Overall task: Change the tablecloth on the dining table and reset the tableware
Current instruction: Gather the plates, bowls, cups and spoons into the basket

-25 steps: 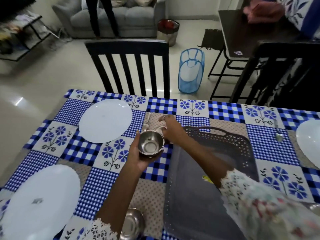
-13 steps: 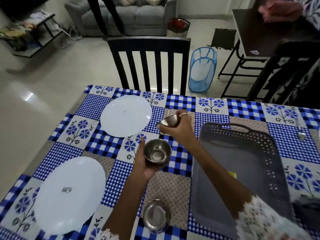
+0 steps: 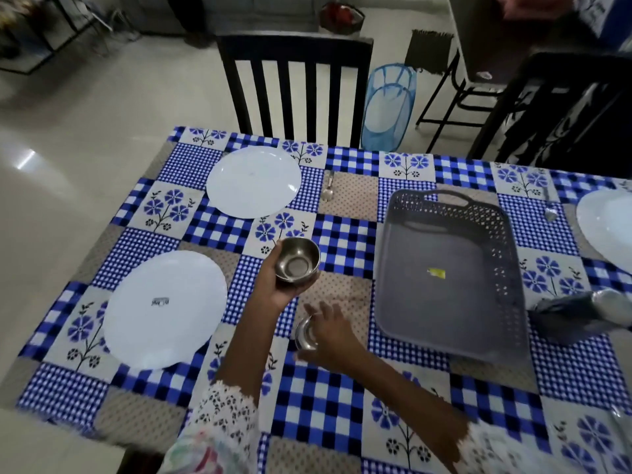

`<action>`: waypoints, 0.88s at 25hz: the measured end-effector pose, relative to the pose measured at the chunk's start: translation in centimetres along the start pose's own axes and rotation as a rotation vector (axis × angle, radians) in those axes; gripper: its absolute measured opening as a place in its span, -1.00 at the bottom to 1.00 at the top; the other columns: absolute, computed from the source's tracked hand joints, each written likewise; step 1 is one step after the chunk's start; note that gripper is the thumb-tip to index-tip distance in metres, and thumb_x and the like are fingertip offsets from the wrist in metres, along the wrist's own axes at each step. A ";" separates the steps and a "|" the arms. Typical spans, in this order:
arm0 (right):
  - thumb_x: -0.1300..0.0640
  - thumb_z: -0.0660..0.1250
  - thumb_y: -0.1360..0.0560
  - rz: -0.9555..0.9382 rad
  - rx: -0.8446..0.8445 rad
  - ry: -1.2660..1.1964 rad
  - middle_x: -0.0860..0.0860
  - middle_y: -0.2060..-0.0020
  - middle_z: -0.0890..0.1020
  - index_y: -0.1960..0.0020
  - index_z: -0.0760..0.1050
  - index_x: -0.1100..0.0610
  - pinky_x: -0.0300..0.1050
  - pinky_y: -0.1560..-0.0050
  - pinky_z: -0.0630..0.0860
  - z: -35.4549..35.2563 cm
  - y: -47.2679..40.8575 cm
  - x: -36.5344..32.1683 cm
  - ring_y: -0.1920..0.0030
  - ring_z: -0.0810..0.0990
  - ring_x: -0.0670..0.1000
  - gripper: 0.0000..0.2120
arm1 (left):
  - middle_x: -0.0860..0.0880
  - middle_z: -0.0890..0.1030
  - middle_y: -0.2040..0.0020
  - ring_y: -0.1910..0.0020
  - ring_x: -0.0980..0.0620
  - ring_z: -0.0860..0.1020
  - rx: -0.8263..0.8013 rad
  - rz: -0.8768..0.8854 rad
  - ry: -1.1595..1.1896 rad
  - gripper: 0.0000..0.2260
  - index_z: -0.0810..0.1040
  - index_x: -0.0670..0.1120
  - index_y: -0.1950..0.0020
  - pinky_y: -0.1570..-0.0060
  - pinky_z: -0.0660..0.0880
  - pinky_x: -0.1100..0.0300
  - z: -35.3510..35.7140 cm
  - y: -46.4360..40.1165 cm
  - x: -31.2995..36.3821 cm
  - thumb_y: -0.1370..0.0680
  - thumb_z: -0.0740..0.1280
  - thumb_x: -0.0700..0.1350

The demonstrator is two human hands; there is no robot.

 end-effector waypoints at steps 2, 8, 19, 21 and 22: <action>-0.05 0.44 -0.39 0.005 -0.140 0.279 0.17 -0.47 0.05 -0.52 0.02 0.03 0.20 -0.30 0.33 2.4 0.2 0.4 -0.46 0.04 0.29 -0.14 | -0.24 0.51 -0.18 -0.09 -0.24 0.51 0.003 0.006 -0.051 -0.64 0.46 -0.10 -0.18 0.13 0.59 -0.14 -0.8 0.8 -0.2 -0.50 0.33 0.09; -0.12 0.56 -0.15 0.074 0.152 -0.393 0.10 -0.15 0.32 -0.24 0.28 -0.06 0.03 -0.14 0.55 -4.8 3.2 0.8 -0.14 0.43 0.10 -0.24 | -0.26 0.50 -0.22 -0.13 -0.25 0.50 0.055 0.004 -0.087 -0.51 0.46 -0.14 -0.23 0.08 0.57 -0.16 -2.5 2.3 0.1 -0.46 0.34 0.18; -0.15 0.48 -0.30 -0.001 0.716 -0.277 0.12 -0.30 0.28 -0.17 0.46 0.24 -0.26 -0.27 0.35 -11.7 12.2 6.4 -0.28 0.30 -0.05 -0.38 | -0.21 0.62 -0.09 -0.04 -0.16 0.60 -0.263 -0.179 -0.422 -0.43 0.53 -0.17 -0.20 -0.10 0.50 -0.13 9.8 5.4 -12.2 -0.51 0.16 0.29; -0.18 0.42 -0.35 -0.016 0.692 -0.283 0.06 -0.36 0.26 -0.24 0.47 0.19 -0.36 -0.30 0.28 -11.7 15.0 9.4 -0.31 0.27 -0.13 -0.40 | -0.22 0.60 -0.12 -0.04 -0.15 0.59 -0.320 -0.208 -0.425 -0.50 0.50 -0.18 -0.24 -0.06 0.52 -0.13 12.1 5.7 -15.1 -0.54 0.21 0.20; -0.15 0.42 -0.37 0.008 0.706 -0.354 0.01 -0.31 0.31 -0.23 0.48 0.19 -0.45 -0.25 0.30 -11.8 16.5 11.2 -0.23 0.33 -0.19 -0.43 | -0.22 0.59 -0.13 -0.04 -0.15 0.59 -0.327 -0.216 -0.505 -0.52 0.50 -0.18 -0.23 -0.05 0.53 -0.11 13.3 6.3 -16.5 -0.54 0.21 0.18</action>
Point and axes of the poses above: each hand's wrist, its own y-axis away from the middle knuckle, its own z-axis out of the palm, x = y × z, the point moved 5 cm from there along -y, towards the middle knuckle
